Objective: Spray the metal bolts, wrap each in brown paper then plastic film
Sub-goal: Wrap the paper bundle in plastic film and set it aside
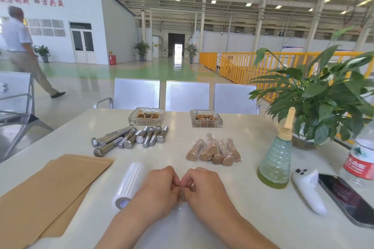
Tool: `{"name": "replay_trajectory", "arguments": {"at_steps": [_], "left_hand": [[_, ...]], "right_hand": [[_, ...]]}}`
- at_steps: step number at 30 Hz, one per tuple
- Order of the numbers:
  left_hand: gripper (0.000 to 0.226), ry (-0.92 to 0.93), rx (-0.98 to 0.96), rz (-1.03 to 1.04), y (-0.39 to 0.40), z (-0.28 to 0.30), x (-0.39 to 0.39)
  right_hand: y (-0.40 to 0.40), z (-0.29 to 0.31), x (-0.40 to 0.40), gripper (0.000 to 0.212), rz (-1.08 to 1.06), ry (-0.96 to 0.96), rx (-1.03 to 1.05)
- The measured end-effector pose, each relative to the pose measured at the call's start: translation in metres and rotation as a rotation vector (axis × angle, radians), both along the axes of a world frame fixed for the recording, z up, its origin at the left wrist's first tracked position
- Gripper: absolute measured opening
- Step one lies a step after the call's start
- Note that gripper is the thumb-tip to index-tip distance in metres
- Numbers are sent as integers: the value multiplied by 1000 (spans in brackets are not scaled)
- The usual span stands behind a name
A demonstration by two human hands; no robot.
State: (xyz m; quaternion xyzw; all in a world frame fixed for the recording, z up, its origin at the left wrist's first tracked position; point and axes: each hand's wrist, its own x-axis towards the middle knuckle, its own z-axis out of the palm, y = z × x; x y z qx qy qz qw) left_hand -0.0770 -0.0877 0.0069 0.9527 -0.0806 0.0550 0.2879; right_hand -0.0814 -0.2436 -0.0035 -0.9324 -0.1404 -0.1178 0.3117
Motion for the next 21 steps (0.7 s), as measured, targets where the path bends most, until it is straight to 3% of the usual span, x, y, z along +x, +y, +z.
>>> {"name": "replay_trajectory", "arguments": {"at_steps": [4,8,13,15,17,18,20,21], "left_hand": [[14,30,-4,16,0,2,1],[16,63,-52,34,0,6,1],[22,235,-103,-90,10,24,-5],[22,217,-141,-33,25,35,-9],[17,24,-30,178,44,45,-9],[23,-18,132,272,54,47,-9],[57,103,383,367,63,45,-9],[67,196,373,380,65,42,-9]], "right_hand": [[6,-8,-12,19,-6,-201,-174],[13,-16,-33,46,28,-254,-203],[14,-17,-48,61,42,-277,-374],[12,-17,-48,61,39,-304,-427],[10,-15,-48,59,41,-313,-458],[10,-14,-48,60,30,-317,-469],[10,-13,-49,61,4,-313,-477],[11,-13,-50,61,0,-310,-478]]}}
